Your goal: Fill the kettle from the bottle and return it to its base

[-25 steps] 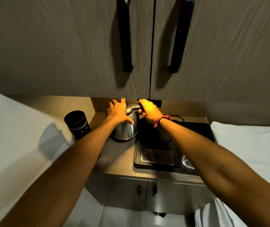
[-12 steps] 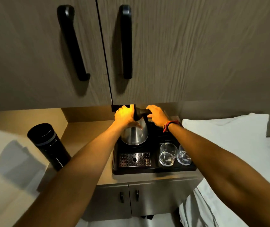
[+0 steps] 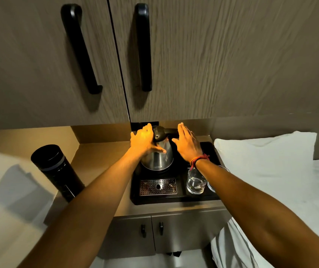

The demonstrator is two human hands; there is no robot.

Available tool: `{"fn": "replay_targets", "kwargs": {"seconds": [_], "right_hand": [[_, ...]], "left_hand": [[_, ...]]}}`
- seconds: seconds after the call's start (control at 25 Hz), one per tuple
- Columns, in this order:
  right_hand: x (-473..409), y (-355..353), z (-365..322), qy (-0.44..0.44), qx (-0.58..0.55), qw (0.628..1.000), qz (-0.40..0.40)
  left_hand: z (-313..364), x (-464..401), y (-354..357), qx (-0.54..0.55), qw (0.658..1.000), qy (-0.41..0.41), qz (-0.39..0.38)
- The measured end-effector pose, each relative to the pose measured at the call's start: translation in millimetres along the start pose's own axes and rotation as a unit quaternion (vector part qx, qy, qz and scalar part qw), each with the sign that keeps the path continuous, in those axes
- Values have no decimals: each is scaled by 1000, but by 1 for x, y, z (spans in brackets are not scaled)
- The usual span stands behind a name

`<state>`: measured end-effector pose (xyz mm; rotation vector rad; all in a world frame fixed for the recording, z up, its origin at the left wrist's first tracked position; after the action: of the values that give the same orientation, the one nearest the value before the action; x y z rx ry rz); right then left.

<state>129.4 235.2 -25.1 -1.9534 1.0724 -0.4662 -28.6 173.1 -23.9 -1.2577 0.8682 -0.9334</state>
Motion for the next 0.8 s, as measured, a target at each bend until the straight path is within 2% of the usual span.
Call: {"fn": "replay_targets", "kwargs": {"seconds": [0.2,0.52,0.8], "right_hand": [[1,9,4,11,-25,1000,-9],[-7,13,-3,-1,20,999,-44],[17,-6,-16,-38,56,996,-52]], "left_hand": [[-1,1,1,-2,1000,15,-15],[3,5,0,-57,997,4,-43],[9,47,-24,-101,995,15,19]]}}
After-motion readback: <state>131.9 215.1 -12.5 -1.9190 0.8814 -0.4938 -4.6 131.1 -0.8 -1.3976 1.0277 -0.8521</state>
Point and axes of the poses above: each hand's wrist, its own x-axis away from the middle knuckle, its own y-axis out of the palm, z = x × y, the point moved 8 cm from there along -x, towards the middle knuckle, and after that the axes turned 9 degrees about -x, right-handed, at the moved point
